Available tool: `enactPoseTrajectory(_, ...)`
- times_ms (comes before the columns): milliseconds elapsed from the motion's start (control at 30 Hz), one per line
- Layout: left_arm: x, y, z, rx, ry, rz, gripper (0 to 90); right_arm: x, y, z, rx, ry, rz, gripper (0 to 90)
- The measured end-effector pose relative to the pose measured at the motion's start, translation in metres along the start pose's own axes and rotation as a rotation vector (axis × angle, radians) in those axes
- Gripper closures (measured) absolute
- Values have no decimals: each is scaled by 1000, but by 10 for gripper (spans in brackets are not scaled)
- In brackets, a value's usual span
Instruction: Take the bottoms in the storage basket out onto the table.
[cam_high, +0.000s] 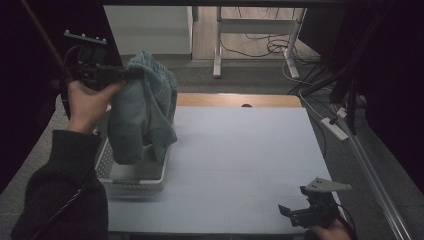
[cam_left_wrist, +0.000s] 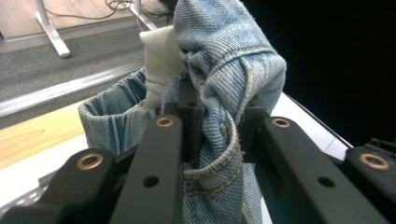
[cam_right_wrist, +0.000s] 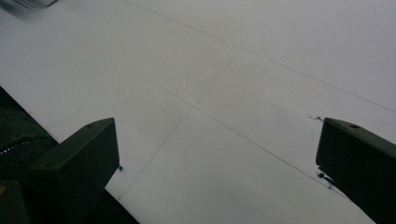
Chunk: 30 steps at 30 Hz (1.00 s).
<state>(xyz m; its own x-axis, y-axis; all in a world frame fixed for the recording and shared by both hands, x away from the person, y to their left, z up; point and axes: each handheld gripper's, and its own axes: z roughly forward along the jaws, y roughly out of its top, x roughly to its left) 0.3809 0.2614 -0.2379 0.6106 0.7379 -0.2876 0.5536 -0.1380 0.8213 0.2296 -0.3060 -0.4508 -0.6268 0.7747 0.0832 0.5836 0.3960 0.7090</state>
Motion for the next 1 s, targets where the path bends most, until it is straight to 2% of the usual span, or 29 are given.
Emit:
enactPoseTrajectory(200, -12, 14, -1, -33, -40, 13, 760, 0, 0, 0, 0, 1, 3, 0)
enactPoseTrajectory(467, -32, 34, 4, -42, -86, 51, 759, 0, 0, 0, -2, 2, 2, 0)
enactPoseTrajectory(1000, -63, 57, 30, -56, -181, 95, 759, 0, 0, -2, -13, -2, 5, 0)
